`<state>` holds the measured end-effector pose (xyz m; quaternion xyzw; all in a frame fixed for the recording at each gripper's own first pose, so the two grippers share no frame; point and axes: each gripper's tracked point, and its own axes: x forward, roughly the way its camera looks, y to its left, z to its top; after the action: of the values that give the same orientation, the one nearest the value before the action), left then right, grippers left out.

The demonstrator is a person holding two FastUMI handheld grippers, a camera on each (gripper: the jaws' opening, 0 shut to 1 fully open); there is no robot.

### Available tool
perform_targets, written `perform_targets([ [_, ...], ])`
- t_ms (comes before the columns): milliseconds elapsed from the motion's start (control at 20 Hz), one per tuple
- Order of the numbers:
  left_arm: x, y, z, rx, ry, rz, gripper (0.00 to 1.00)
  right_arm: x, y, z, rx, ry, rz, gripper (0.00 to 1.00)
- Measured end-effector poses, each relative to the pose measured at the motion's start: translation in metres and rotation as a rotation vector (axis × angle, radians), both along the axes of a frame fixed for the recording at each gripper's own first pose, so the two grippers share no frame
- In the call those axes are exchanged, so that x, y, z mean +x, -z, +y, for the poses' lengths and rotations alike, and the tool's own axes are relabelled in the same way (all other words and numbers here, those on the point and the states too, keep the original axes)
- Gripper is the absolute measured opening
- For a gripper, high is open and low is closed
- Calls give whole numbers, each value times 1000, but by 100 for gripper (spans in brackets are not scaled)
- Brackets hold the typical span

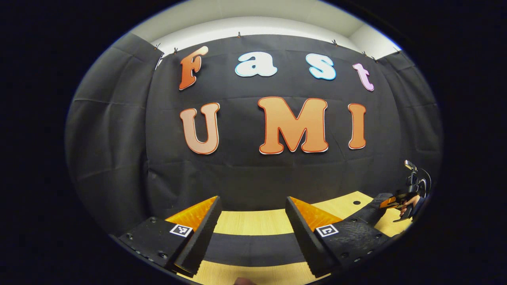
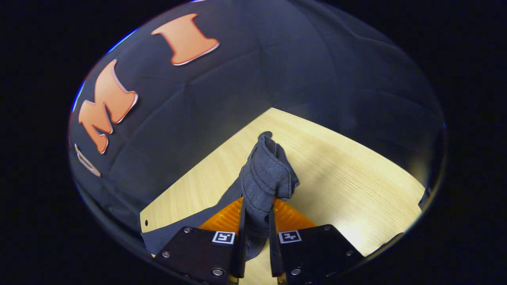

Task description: Grasp the waist and the cuffs of the jeans and fold them to make the two legs overlap; first hold the waist and fold one-third of the jeans toward the cuffs, then hold the cuffs and fold the remaining one-third in the same direction to finish folding.

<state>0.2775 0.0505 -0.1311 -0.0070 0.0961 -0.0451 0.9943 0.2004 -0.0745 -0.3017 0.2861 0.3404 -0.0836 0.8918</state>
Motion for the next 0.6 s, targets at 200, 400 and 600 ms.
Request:
perform_targets([
  [200, 4, 9, 21, -38, -8, 17, 98, -5, -35, 36, -76, -70, -56, 25],
  [400, 4, 16, 43, -56, -28, 27, 97, -7, -55, 81, -141, -158, -91, 25],
  [600, 3, 16, 61, -57, -49, 23, 97, -6, -75, 128, -191, -226, -128, 25],
])
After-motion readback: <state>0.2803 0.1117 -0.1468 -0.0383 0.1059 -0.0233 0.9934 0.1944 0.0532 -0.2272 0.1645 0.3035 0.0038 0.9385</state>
